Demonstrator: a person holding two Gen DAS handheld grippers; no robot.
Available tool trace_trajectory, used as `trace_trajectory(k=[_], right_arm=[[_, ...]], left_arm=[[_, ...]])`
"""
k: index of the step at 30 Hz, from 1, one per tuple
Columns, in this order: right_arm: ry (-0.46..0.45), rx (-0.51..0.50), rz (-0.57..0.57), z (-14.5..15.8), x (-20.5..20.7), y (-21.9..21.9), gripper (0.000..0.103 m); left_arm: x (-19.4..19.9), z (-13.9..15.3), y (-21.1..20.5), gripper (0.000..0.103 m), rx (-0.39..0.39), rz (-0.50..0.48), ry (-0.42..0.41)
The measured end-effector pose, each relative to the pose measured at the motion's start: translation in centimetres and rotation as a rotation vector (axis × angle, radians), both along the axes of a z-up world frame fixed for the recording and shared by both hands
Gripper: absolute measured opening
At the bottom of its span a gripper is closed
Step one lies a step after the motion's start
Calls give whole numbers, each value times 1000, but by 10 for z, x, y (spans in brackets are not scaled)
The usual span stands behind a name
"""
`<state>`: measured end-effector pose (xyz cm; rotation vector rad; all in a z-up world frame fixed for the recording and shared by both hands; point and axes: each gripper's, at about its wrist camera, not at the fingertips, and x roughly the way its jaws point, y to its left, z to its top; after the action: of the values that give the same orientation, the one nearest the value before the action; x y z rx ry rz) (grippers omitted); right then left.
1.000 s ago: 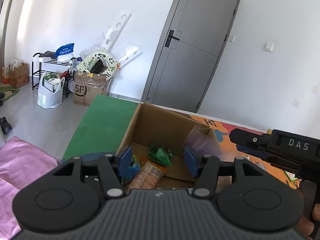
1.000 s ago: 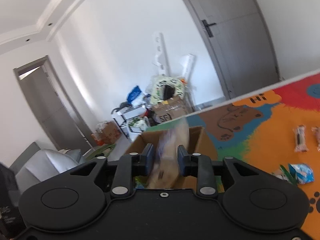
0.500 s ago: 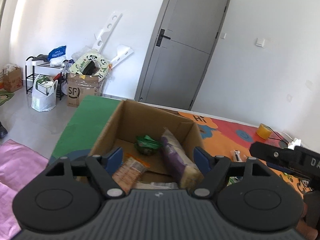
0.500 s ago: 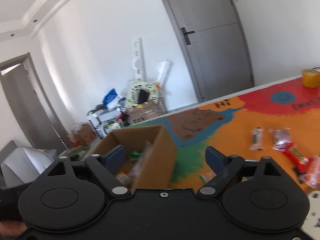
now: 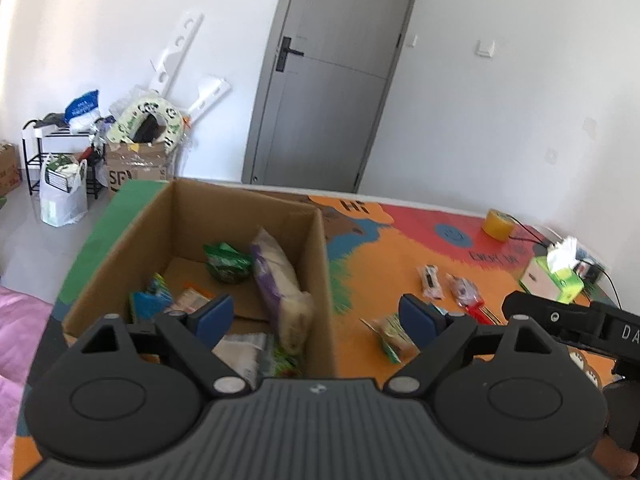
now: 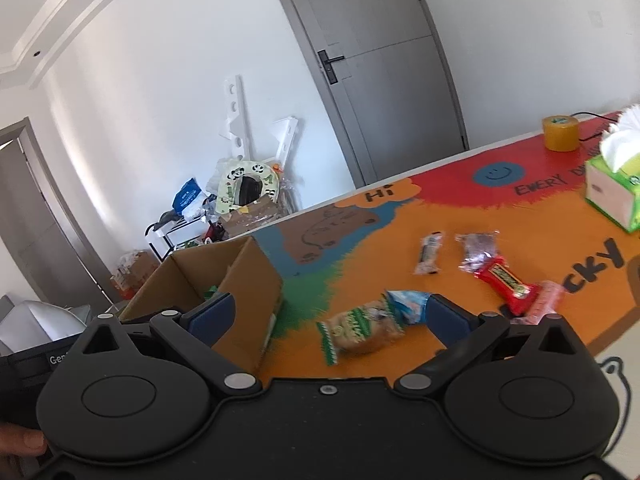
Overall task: Organize snacks
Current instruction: 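Move both tools back over the remaining snacks, then grasp the green-labelled bread pack with the left gripper while the right grasps the sausage pack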
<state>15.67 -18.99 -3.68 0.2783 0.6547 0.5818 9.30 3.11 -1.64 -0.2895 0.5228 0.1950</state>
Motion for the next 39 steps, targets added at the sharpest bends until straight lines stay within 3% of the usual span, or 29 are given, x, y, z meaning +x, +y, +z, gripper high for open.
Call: trace_trajectory(k=[20, 33, 39], right_arm=[[42, 5, -129, -18, 5, -68, 103], [93, 1, -195, -42, 20, -99, 103], [98, -1, -174, -51, 29, -99, 101]], left_arm=[[23, -4, -63, 89, 25, -129, 13], [52, -19, -91, 88, 57, -149, 63], [68, -28, -96, 88, 52, -144, 77]])
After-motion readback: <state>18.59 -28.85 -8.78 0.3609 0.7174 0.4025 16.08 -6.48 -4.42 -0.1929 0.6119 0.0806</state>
